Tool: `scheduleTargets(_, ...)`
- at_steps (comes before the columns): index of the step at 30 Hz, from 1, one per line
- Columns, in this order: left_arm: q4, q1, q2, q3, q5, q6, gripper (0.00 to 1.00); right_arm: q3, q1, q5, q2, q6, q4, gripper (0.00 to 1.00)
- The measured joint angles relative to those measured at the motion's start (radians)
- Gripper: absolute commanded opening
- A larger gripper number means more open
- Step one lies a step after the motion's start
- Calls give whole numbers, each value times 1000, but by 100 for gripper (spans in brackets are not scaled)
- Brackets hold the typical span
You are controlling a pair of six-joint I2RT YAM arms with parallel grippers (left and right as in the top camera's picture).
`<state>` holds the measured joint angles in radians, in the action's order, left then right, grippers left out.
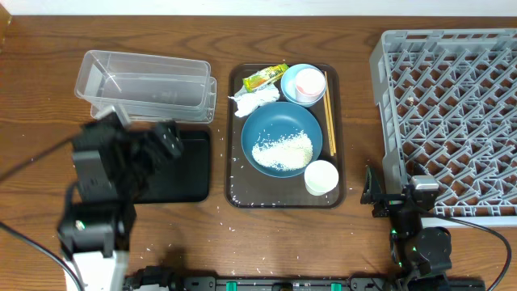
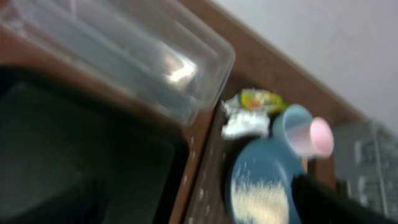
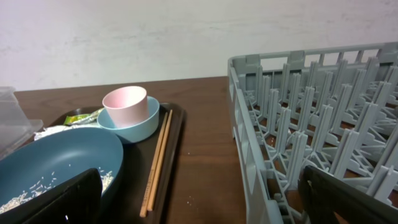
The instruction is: Sort waste into correct bins and load items into the dishwasher rack
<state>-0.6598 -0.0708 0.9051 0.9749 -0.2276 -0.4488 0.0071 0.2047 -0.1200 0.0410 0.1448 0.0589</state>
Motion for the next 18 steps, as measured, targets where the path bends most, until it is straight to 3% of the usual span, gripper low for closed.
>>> scheduleTargets(3,-47,1,68,94,-10,19,95,0,0,0,0,0,0,99)
scheduleTargets(9,-48,2,132,110,-78,35,95,0,0,0,0,0,0,99)
scheduleTargets(14,-238,3,232,187,50,18,95,0,0,0,0,0,0,99)
scheduleTargets(18,-274,-2,325,263,145,6,95,0,0,0,0,0,0,99)
